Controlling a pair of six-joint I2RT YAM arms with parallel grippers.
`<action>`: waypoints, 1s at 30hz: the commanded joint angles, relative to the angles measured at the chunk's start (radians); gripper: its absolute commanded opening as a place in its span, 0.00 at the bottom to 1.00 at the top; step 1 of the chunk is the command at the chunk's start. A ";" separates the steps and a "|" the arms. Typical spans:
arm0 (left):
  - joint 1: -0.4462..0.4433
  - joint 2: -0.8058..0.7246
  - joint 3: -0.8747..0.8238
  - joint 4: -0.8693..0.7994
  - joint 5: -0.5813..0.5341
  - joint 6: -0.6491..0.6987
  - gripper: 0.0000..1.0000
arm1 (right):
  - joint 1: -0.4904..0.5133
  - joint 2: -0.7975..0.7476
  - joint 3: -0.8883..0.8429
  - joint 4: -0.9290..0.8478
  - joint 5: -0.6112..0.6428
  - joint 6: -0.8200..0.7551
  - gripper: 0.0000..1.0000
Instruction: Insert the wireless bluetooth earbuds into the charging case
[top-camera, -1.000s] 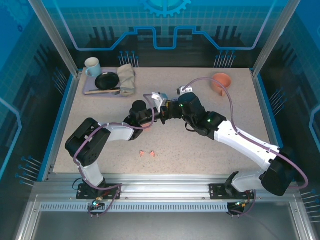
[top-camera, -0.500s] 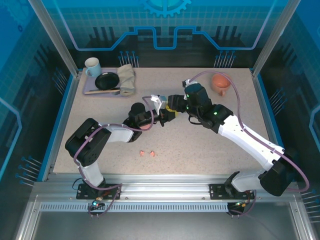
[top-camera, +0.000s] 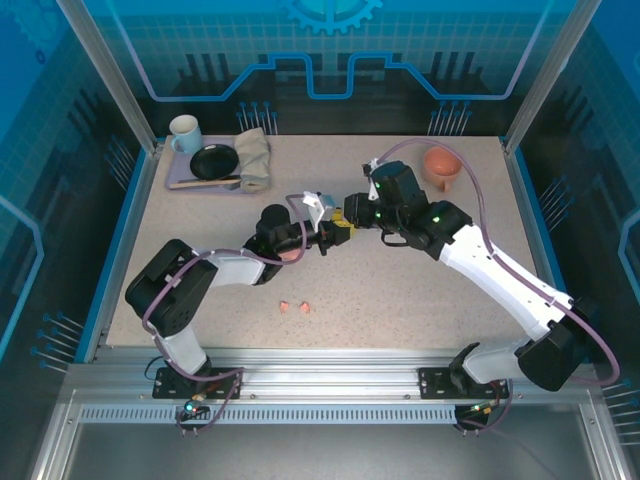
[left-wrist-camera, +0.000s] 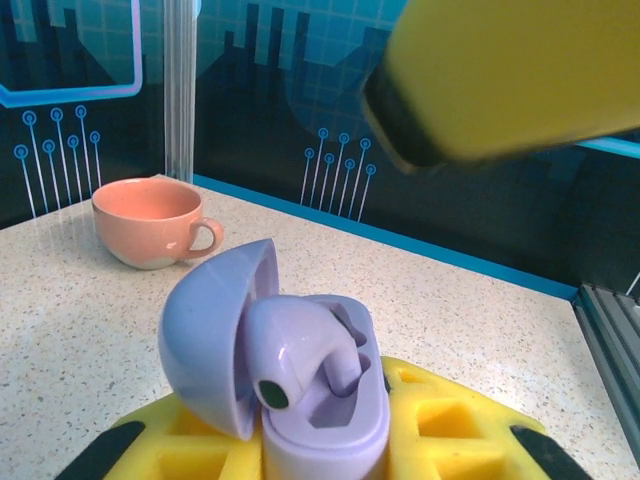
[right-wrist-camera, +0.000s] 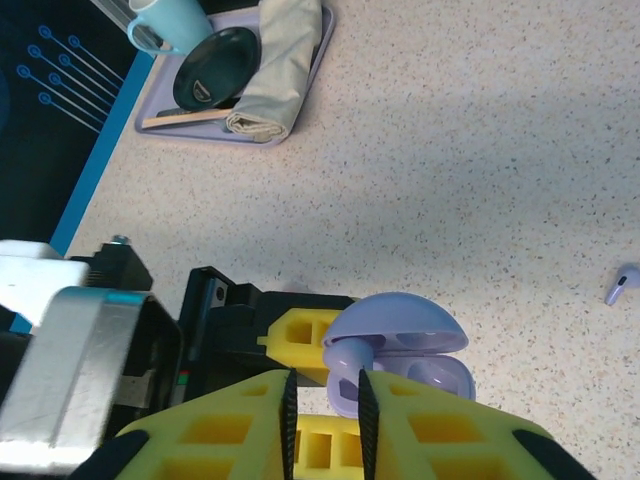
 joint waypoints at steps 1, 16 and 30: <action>-0.002 -0.047 0.002 -0.011 0.045 0.047 0.00 | -0.017 0.027 0.033 -0.024 -0.029 -0.014 0.23; -0.001 -0.083 0.018 -0.076 0.053 0.099 0.00 | -0.032 0.010 0.011 -0.089 -0.037 -0.037 0.16; -0.001 -0.100 0.008 -0.092 0.050 0.114 0.00 | -0.068 -0.057 0.004 -0.134 -0.024 -0.024 0.20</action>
